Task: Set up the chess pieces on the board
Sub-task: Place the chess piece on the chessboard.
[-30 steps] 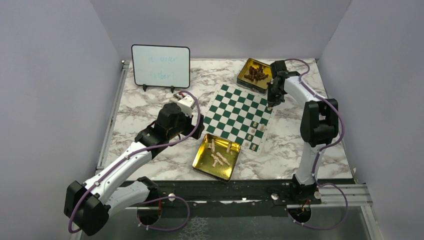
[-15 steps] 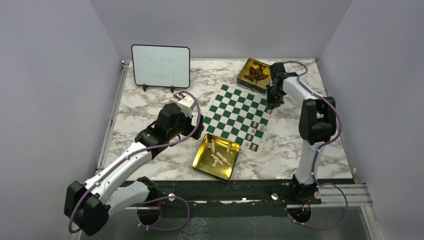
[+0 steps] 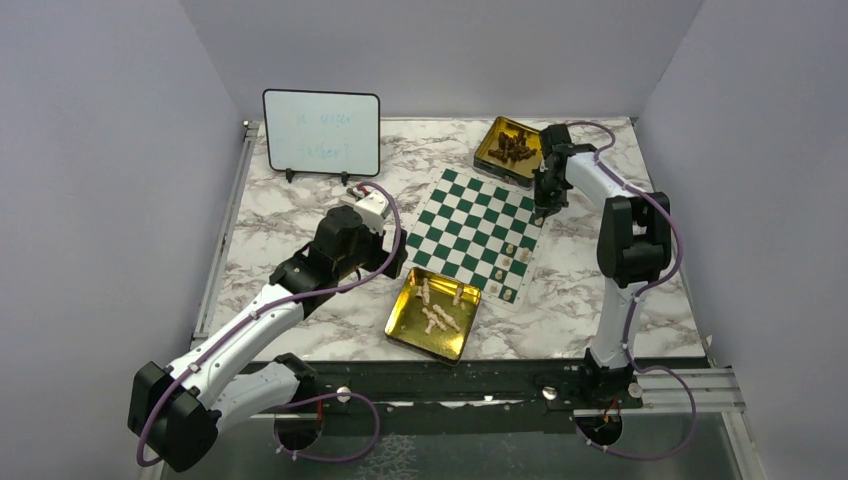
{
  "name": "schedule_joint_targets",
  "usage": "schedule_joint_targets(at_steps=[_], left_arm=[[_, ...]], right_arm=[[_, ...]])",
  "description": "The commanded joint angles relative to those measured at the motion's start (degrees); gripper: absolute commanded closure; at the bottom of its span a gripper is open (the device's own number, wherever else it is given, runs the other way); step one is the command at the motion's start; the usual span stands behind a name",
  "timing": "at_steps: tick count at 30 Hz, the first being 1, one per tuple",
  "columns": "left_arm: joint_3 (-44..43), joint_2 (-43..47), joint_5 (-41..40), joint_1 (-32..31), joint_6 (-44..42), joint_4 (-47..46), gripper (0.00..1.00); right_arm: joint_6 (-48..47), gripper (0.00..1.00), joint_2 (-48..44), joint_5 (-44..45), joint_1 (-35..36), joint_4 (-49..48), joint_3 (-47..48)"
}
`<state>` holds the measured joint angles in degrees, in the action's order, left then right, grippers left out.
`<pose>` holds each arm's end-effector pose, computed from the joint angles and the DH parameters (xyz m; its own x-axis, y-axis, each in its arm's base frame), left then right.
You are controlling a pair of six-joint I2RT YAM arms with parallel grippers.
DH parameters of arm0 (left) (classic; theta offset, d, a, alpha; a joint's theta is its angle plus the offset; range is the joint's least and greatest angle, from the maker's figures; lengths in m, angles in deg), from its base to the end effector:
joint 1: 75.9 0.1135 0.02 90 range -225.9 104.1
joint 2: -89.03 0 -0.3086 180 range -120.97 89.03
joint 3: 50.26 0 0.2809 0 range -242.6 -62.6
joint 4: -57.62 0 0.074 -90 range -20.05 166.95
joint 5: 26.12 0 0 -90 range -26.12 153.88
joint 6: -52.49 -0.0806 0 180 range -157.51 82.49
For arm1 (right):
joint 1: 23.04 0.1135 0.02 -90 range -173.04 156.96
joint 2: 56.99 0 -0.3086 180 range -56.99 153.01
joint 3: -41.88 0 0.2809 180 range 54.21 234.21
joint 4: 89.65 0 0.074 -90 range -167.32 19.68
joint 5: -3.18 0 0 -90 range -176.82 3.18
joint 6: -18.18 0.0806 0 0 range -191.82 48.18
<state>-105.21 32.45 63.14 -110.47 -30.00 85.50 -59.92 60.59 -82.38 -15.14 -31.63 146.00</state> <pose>0.2191 -0.1497 0.2869 -0.4751 0.1686 -0.8636 0.5003 0.8592 -0.1074 0.4813 0.0605 0.1753 -0.9423 0.0768 -0.3259 0.0834 0.9965 -0.0063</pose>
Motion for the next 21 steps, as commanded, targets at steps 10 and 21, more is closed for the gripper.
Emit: schedule_joint_targets(at_steps=[10,21], left_arm=[[0.51,1.42,-0.94,0.20,-0.52,-0.87,0.01],[0.52,1.41,-0.94,0.20,-0.56,-0.87,0.01]], right_arm=[[-0.52,0.86,1.31,-1.94,-0.43,1.23,2.59],[-0.38,0.80,1.92,-1.88,-0.43,1.09,2.60]])
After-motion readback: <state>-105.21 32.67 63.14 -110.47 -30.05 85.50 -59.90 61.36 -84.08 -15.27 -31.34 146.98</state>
